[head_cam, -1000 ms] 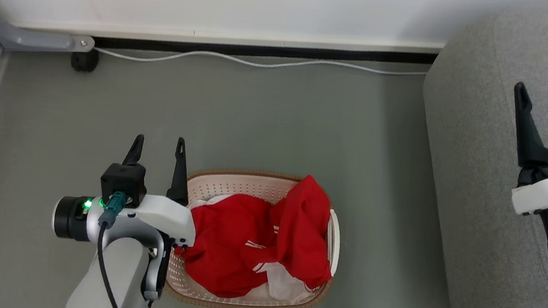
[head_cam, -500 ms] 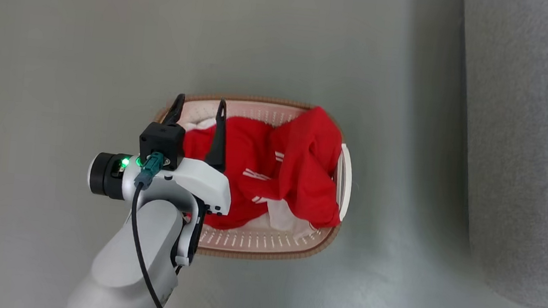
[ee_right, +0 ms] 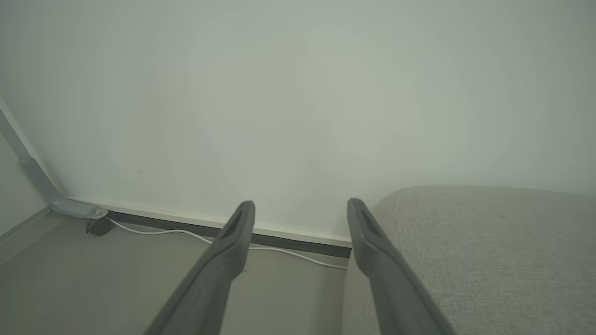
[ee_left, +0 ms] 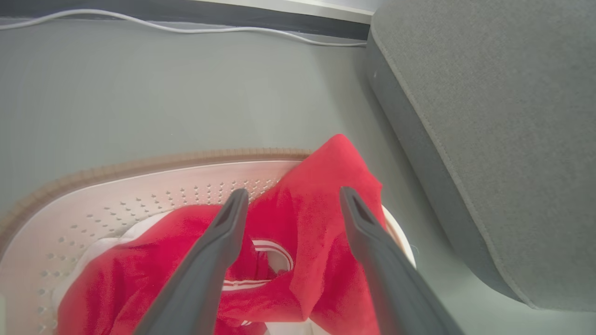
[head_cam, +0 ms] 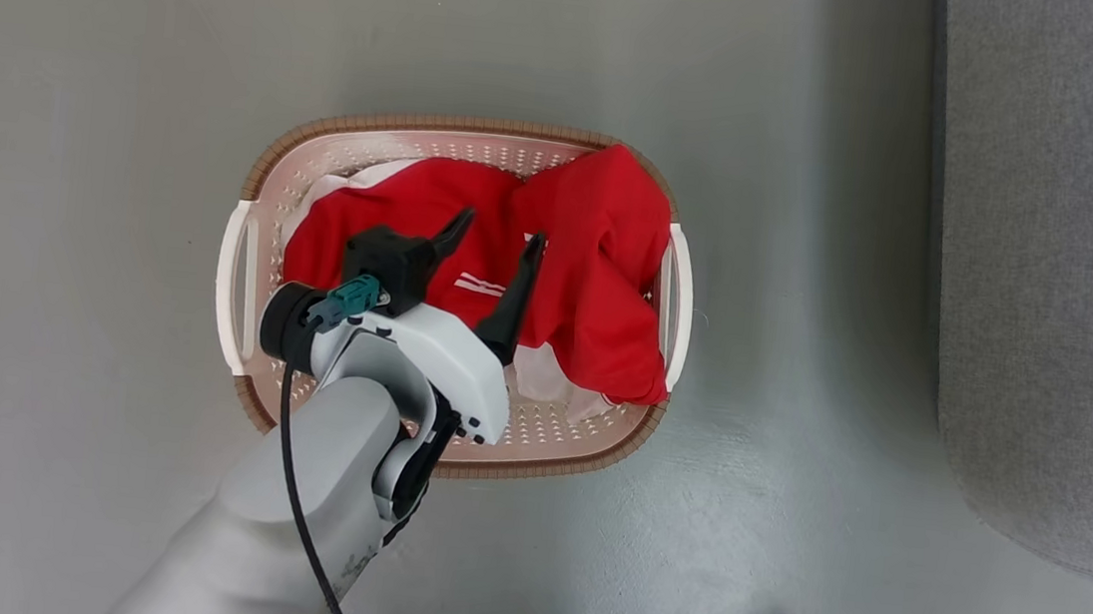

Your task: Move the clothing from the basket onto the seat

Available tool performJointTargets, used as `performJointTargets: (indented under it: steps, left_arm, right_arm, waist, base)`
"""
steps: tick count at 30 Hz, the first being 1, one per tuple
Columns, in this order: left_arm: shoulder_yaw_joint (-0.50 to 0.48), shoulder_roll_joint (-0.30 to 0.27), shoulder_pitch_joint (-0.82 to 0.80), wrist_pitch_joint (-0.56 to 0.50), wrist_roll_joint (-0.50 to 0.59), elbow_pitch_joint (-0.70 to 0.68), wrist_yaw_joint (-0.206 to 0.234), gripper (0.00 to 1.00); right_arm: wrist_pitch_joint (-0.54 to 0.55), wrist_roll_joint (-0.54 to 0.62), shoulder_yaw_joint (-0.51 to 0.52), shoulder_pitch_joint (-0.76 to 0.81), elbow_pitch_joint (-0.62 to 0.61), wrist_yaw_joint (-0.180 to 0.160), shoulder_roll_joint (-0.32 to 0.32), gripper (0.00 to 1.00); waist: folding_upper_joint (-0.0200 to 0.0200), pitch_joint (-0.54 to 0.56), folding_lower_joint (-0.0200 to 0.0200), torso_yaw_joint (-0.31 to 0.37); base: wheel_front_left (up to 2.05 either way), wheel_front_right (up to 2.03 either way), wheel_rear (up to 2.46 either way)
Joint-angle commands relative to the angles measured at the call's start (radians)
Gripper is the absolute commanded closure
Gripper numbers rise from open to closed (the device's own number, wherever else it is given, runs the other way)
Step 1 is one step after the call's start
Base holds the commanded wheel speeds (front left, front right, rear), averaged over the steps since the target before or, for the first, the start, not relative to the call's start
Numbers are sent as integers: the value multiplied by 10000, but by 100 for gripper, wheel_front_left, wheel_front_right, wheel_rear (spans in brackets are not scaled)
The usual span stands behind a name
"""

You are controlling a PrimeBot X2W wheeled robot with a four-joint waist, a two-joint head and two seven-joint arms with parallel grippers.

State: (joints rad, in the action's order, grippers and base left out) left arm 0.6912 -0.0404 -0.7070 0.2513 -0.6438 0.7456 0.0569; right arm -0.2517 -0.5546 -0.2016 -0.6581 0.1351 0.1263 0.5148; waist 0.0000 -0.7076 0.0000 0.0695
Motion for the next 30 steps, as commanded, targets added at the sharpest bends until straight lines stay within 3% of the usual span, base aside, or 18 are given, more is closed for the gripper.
performJointTargets:
  steps: [1,12,20,30]
  left_arm:
    - [75,-99,-253,105,-373,-119,-123,0]
    - [1576,-99,-1005,105,-2163,-686,-560,0]
    - [2903,-99,-1820,105,-2903,-229,267,0]
    - [4624,-99,-2883,105,-4653,851,1699,0]
  right_arm:
    - [-101,-54,-34,129,-314,44,263,0]
    - [-101,-101,-47,22,-342,44,254,0]
    - [-101,-154,-195,-71,-340,44,122,0]
    - [-101,-233,-346,-209,-366,44,-140,0]
  waist:
    - [0,-64,0,40]
    - [0,-293,0,99]
    - [0,-454,0,355]
    - [0,-926,0,911]
  base:
    - [0,0,0]
    - [0,0,0]
    - [0,0,0]
    - [0,0,0]
